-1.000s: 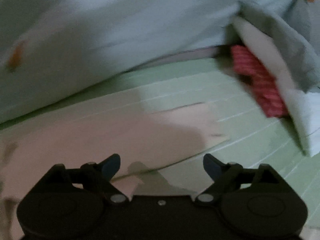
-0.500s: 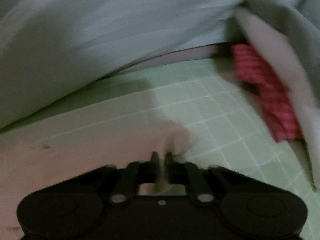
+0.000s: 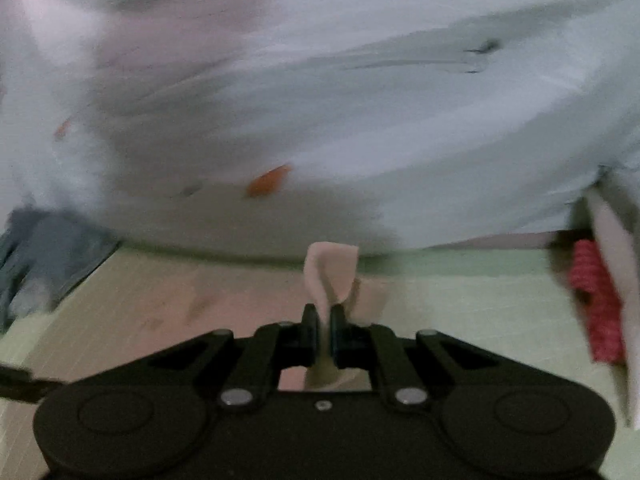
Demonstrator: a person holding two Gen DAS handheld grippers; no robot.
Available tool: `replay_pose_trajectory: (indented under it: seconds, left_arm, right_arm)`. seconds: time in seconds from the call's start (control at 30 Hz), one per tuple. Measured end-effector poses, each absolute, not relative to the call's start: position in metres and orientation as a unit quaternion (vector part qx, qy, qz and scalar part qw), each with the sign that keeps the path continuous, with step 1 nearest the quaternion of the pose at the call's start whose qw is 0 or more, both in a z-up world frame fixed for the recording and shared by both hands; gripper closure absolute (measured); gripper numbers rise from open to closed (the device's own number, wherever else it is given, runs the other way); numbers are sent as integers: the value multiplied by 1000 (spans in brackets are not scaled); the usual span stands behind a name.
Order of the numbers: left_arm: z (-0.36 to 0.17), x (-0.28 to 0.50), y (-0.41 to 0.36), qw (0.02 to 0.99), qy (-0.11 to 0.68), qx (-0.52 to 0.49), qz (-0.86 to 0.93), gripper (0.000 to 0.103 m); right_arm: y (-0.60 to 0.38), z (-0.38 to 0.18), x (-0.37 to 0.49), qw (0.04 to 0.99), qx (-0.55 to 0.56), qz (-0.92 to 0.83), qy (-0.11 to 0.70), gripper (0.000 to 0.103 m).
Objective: Fold clothes
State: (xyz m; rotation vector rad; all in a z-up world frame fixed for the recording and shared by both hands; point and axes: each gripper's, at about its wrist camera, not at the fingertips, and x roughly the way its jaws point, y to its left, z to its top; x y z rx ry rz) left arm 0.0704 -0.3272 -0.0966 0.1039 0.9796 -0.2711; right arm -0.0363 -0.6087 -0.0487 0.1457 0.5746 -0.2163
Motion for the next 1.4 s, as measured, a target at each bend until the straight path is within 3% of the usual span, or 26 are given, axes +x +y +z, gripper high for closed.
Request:
replay_pose_trajectory:
  seconds: [0.3,0.5,0.6,0.87,1.3,1.37,1.4]
  left_arm:
    - [-98,9,-294,865,479,67,-137,20]
    - [-104,-10,-272,856,494,71,-133,20]
    - [-107,-13,-272,852,500,72,-138,20]
    - [-111,-26,-302,845,497,76,-182,20]
    - [-138,-30,-353,833,502,96,-210,20]
    - [-139,-27,-354,831,504,86,-219,24]
    - [-140,-26,-355,830,505,82,-224,34]
  right_arm:
    - [-501,-97,-86,936,64,-23,346,96]
    - [-492,-106,-114,929,88,-43,358,92]
    - [-489,-110,-128,925,100,-55,363,78]
    - [-492,-121,-163,912,136,-92,376,21]
    - [-565,-144,-212,876,200,-189,397,19]
    - [-577,-148,-219,869,210,-203,399,19]
    - [-580,-149,-220,867,211,-206,400,19]
